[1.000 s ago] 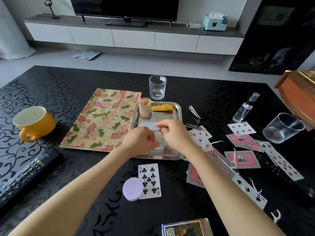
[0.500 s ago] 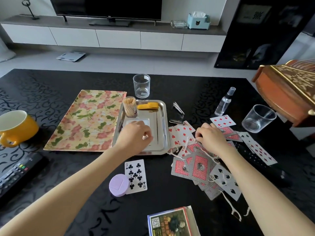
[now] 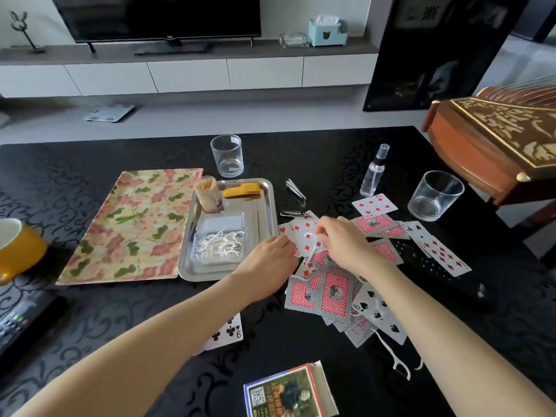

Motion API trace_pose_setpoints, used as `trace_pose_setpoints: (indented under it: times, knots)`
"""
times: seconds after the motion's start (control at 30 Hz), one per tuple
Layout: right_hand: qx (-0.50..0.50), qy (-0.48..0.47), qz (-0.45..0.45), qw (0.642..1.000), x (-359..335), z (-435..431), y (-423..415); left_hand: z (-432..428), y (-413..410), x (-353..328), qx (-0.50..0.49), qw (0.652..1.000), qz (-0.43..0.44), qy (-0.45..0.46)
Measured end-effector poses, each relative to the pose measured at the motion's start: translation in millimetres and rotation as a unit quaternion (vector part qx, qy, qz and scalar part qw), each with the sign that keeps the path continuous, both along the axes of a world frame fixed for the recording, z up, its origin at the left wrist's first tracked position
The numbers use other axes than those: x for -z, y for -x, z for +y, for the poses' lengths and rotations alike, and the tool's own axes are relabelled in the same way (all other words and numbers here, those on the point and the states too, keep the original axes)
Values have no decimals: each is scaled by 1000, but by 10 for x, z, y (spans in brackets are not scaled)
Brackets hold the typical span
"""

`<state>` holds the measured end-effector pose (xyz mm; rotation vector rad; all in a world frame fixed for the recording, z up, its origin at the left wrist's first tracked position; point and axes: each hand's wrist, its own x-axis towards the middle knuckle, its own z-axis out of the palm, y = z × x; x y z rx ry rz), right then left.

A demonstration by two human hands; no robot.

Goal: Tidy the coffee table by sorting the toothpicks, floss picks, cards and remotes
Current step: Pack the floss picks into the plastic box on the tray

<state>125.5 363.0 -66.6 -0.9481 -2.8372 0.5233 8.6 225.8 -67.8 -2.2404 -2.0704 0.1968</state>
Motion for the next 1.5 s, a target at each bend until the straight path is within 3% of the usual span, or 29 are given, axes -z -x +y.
trace_pose_setpoints:
  times: [0.17, 0.27, 0.37, 0.43, 0.67, 1.0, 1.3, 1.5]
  knots:
    - [-67, 8, -67, 995, 20, 28, 16, 71, 8, 25, 20, 999, 1, 30]
    - [-77, -39, -108, 990, -26, 52, 2, 117, -40, -79, -65, 986, -152, -4]
    - [-73, -58, -173, 980, -59, 36, -51, 198, -1, -274, -205, 917, -342, -20]
    - [-76, -66, -187, 977, -64, 20, -99, 253, 92, -333, -261, 885, -381, -54]
    - [23, 18, 6, 1000, -45, 39, -407, 395, -64, -240, -348, 909, -226, 46]
    - [40, 40, 77, 995, 65, -62, -837, 572, -408, -109, -351, 931, -60, 81]
    - [47, -14, 72, 996, 96, 28, -998, 702, -496, -138, -390, 911, -56, 120]
    - [-12, -85, -9, 996, 255, -82, -910, 726, -516, -141, -381, 915, -46, 126]
